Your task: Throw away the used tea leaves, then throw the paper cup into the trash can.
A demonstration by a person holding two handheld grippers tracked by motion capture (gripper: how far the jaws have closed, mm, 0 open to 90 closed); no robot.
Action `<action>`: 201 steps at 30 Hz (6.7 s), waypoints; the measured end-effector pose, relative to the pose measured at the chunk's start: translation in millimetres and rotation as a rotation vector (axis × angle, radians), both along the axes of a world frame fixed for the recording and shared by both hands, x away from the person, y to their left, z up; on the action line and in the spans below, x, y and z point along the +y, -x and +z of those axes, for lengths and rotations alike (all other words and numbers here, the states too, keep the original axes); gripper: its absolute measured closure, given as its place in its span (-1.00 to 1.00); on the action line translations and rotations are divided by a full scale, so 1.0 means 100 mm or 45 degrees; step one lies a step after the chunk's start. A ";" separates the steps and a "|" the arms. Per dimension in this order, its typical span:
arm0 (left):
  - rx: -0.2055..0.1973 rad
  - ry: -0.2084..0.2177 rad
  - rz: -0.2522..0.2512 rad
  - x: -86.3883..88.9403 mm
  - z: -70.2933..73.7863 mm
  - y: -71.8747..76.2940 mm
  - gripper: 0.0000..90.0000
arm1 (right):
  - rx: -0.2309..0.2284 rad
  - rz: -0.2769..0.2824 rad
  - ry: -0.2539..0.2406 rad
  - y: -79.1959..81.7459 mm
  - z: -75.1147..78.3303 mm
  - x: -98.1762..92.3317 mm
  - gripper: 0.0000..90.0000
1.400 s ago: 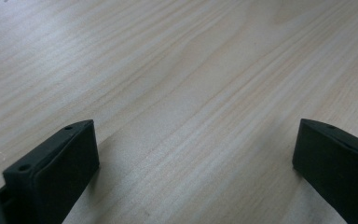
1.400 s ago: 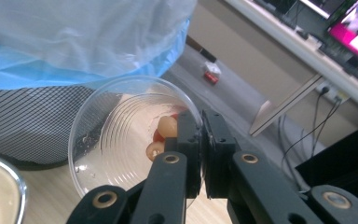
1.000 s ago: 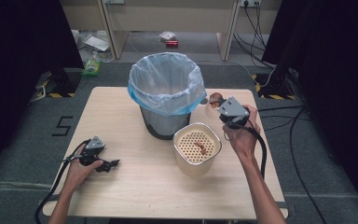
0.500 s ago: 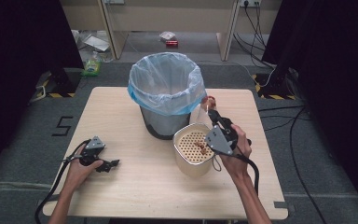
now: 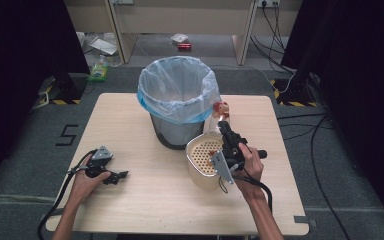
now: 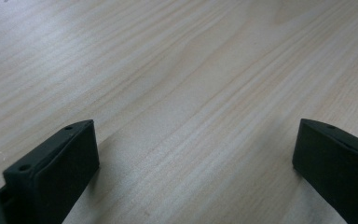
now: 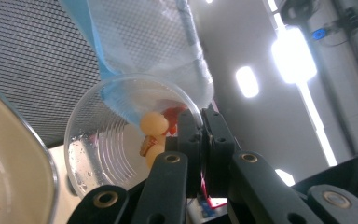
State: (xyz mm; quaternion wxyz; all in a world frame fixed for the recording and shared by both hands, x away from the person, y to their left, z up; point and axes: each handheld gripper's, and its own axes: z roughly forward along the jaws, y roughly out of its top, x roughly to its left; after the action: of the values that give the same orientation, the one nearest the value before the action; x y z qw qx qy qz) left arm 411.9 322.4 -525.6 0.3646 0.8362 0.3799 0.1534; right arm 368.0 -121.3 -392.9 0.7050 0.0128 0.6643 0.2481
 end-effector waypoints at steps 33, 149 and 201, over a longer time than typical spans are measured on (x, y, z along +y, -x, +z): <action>0.000 0.000 0.000 0.00 0.00 0.00 -1.00 | -0.157 0.013 0.097 0.07 -0.07 -0.01 0.95; 0.001 0.000 -0.004 0.00 0.00 0.00 -1.00 | 0.891 -0.007 -0.906 -1.15 1.40 -0.34 0.17; 0.001 0.001 0.000 0.00 0.00 0.00 -1.00 | 1.325 -0.294 -0.972 -0.12 -0.73 -1.43 -0.17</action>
State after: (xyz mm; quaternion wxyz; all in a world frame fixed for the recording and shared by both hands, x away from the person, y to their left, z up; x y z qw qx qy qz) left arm 411.4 322.5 -525.6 0.3647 0.8362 0.3799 0.1530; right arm 379.9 -264.7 -466.4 0.2594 0.4519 0.7782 0.3505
